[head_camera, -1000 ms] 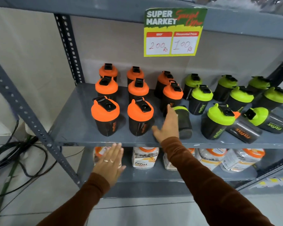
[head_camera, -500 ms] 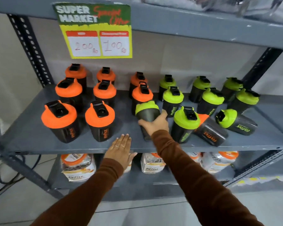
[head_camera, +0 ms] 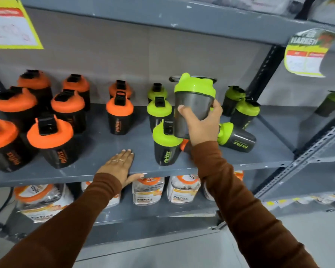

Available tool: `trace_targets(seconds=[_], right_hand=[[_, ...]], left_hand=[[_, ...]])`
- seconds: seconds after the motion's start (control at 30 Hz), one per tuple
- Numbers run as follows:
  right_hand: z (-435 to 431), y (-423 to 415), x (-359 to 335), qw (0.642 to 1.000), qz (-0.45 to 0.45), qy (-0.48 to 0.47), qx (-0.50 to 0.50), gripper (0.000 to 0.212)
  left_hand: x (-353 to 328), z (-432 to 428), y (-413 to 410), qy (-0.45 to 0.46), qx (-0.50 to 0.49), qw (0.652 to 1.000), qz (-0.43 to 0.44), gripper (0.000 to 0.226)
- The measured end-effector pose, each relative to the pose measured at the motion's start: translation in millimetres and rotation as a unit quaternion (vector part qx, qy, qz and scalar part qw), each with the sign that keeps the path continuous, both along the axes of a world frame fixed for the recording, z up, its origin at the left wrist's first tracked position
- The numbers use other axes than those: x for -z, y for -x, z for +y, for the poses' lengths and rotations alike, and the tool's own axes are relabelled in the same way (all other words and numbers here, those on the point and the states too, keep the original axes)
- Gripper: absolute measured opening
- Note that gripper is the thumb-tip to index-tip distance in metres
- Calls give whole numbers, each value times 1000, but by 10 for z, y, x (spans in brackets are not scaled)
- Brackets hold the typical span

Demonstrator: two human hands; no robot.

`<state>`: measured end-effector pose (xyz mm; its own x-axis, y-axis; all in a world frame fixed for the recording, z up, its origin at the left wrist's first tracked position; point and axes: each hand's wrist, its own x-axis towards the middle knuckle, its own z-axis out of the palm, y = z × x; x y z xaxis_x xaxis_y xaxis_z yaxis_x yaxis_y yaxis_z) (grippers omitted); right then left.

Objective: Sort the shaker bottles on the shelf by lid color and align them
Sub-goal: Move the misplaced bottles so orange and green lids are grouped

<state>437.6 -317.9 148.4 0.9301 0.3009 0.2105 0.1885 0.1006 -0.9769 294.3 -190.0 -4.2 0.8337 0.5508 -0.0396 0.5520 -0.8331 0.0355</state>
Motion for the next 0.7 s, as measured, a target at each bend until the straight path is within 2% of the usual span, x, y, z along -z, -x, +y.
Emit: trace_targets(seconds=[0.07,0.2,0.33,0.47,0.7], right_hand=[[-154,-227,76,999,-25,12,38,99],[-480,-688,222,989,-68,37,123,102],[-589,-1052,465,987,-30,100,126,103],[-650,-1234,626,980,10,156,127,91],[-727,-1286,791,975,48,180,123,81]], left_hand=[[-13,-33,-28,8,-15,1000,11,87],[-43,-81,-47,-3,-31,999,23,86],[-47,-92,-57,7,-36,999,23,85],[-40,-84,-58,3,-40,999,37,84],[-41,-83,-55,4,-40,998,41,84]])
